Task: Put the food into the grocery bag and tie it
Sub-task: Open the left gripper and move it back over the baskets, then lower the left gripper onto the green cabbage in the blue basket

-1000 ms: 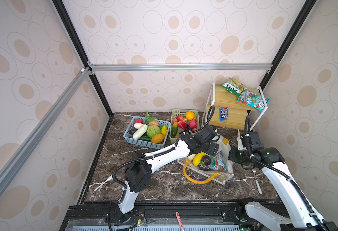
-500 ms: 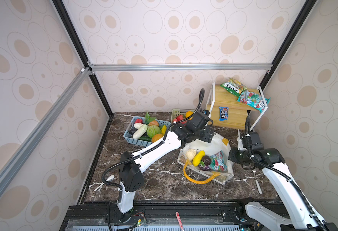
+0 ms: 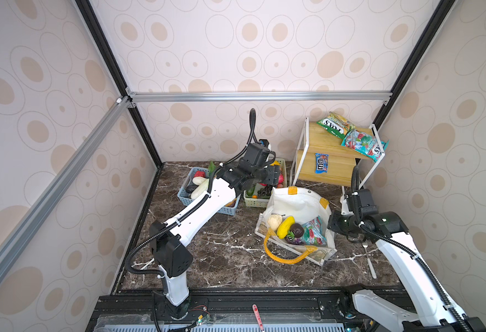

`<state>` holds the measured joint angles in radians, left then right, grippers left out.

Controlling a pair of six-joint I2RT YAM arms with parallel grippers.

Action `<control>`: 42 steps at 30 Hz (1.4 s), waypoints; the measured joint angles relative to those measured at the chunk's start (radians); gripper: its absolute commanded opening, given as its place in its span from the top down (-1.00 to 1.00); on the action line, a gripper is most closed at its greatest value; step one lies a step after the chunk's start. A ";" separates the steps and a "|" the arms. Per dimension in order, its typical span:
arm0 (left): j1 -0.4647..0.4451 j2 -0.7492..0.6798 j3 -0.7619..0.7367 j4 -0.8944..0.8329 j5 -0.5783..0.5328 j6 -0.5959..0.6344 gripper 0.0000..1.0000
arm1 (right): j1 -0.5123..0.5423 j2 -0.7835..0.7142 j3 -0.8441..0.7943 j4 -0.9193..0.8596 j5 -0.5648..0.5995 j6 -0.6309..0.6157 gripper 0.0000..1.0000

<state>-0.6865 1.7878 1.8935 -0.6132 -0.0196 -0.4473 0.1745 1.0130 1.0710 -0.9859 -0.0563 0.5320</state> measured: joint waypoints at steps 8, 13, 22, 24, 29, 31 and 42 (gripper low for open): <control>0.082 -0.054 -0.132 0.015 -0.041 -0.001 -0.53 | 0.000 0.005 0.000 0.005 -0.001 -0.001 0.82; 0.143 -0.064 -0.191 0.020 -0.061 0.000 -0.54 | 0.000 0.005 0.000 0.006 -0.005 -0.002 0.82; 0.215 -0.066 -0.262 0.021 -0.180 0.003 -0.55 | 0.000 0.001 -0.006 0.011 -0.016 -0.002 0.82; 0.225 -0.066 -0.278 0.021 -0.201 0.004 -0.56 | 0.000 0.001 -0.006 0.012 -0.016 -0.002 0.82; 0.260 -0.066 -0.312 0.022 -0.230 0.003 -0.60 | 0.000 0.001 -0.006 0.014 -0.019 -0.004 0.82; 0.278 -0.066 -0.330 0.026 -0.231 0.002 -0.61 | 0.000 0.001 -0.009 0.016 -0.019 -0.005 0.82; 0.350 -0.060 -0.418 0.071 -0.178 -0.042 -0.62 | 0.000 -0.003 -0.027 0.037 -0.023 -0.006 0.82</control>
<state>-0.3363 1.7279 1.4750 -0.5423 -0.1974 -0.4889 0.1745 1.0100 1.0435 -0.9485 -0.0792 0.5262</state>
